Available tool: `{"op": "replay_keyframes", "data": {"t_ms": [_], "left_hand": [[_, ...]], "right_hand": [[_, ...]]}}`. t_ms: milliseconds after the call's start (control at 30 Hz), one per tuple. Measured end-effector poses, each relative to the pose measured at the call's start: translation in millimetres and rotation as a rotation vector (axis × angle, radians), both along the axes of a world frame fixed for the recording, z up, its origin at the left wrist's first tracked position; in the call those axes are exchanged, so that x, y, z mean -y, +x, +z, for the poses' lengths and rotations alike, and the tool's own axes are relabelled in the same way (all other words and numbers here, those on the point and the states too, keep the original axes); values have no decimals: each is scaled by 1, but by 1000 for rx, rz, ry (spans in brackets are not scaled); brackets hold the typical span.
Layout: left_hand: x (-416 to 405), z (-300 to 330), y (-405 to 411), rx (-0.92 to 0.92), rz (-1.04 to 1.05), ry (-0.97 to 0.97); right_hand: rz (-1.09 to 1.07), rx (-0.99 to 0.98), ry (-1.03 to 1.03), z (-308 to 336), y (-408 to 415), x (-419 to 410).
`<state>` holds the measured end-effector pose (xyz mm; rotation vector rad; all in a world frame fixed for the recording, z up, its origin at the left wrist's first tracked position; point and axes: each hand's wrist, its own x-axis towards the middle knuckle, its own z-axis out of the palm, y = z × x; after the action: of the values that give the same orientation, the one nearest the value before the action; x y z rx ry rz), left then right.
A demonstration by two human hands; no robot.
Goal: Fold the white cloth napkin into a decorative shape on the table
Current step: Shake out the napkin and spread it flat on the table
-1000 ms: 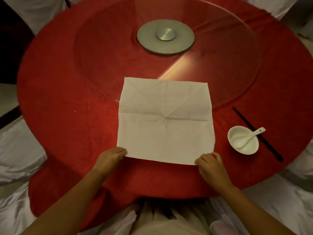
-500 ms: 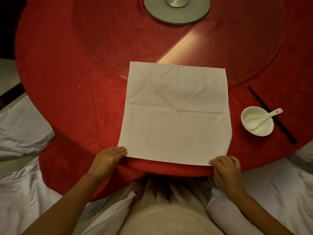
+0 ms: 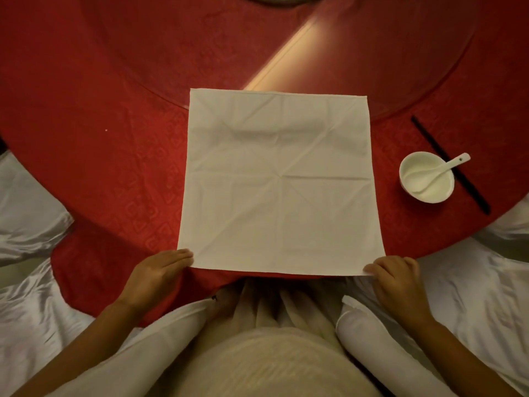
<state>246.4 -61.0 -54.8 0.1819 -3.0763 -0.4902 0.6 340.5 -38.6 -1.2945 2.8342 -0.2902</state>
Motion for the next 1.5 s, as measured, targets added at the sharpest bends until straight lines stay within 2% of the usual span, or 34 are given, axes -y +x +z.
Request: {"op": "replay_keyframes", "data": {"t_ms": [67,133,200,267,367,467,633,833,967,1000,1067,1133,1167,1233,1333,1433,1500], "left_hand": [[-2,4,-9,-45,29,-39],[-9,11,-31,-97,145,-49],[-28,17,-66,-132,313,-29],[-59,21,-111,-88,400,7],[-106,10,-157,77,292,7],[-124,-19,-157,252,168,-57],[-90,-39,-132,268,145,-55],[-44,-31,-106,280,433,-2],[-23,-23,-122,256,737,14],[-24,-20,-139,222,704,11],[-35,-16,-183,155,464,-29],[-51,-19,-226,125,231,-80],[-55,-22,-242,142,181,-84],[-52,-34,-258,178,175,-69],[-23,-47,-252,159,188,-96],[14,-49,-236,171,288,-90],[35,-46,-222,194,427,-96]], "right_hand": [[-39,48,-8,2,2,-2],[-43,91,-44,4,7,8],[-57,104,-27,7,11,37],[-98,116,44,7,15,81],[-141,152,163,-2,20,142],[-194,193,285,-24,19,157],[-36,179,263,-39,0,117],[-236,229,292,-32,-33,56],[-367,186,217,-21,-39,88],[-329,163,184,-22,-41,111],[-214,121,143,-25,-49,165],[-147,104,168,-32,-61,210],[-125,109,202,-37,-68,226],[-86,115,250,-47,-83,239],[-67,103,198,-54,-107,223],[-192,117,177,-56,-143,192],[-316,107,180,-55,-165,172]]}}
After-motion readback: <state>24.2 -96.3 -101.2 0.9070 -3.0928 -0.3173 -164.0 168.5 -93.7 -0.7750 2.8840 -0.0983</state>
